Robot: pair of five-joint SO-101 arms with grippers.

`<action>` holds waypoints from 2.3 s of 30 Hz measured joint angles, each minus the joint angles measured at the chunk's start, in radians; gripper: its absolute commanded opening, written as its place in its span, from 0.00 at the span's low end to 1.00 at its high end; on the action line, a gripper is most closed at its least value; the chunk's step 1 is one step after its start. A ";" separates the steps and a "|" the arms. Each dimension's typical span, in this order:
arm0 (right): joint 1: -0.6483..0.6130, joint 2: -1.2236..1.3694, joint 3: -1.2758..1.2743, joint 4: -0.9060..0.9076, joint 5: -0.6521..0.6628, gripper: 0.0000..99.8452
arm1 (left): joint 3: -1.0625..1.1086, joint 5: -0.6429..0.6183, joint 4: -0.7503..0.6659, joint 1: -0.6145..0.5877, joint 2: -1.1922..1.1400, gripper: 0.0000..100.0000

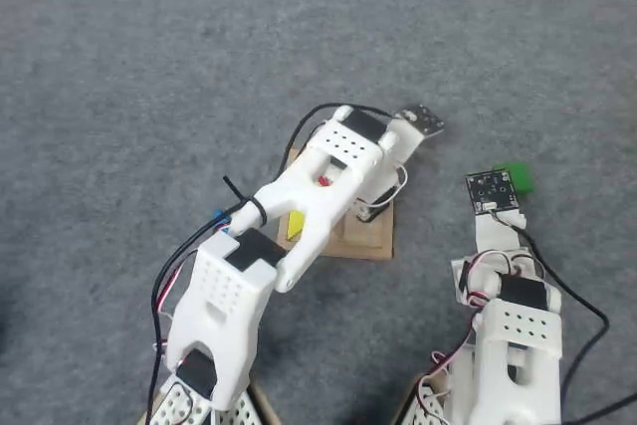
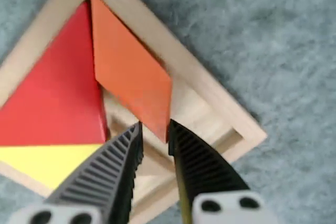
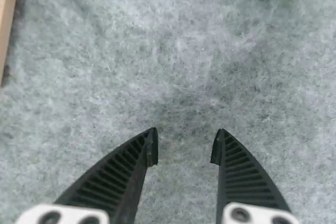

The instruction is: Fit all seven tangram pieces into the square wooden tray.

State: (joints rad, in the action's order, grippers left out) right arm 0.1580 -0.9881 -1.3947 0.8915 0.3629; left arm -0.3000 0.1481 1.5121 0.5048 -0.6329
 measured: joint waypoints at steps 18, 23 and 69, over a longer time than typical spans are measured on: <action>-0.002 0.000 0.000 0.000 0.000 0.19 | 0.482 0.006 -0.155 -0.120 0.333 0.05; -0.002 0.000 0.000 0.000 0.000 0.19 | 0.508 0.037 -0.204 -0.172 0.334 0.05; -0.002 0.000 0.000 0.000 0.003 0.19 | 0.474 0.026 -0.292 -0.078 0.219 0.01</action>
State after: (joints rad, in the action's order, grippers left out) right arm 0.1565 -0.9881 -1.3947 0.8915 0.3659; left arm 0.1741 0.1741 1.2206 0.4266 -0.4135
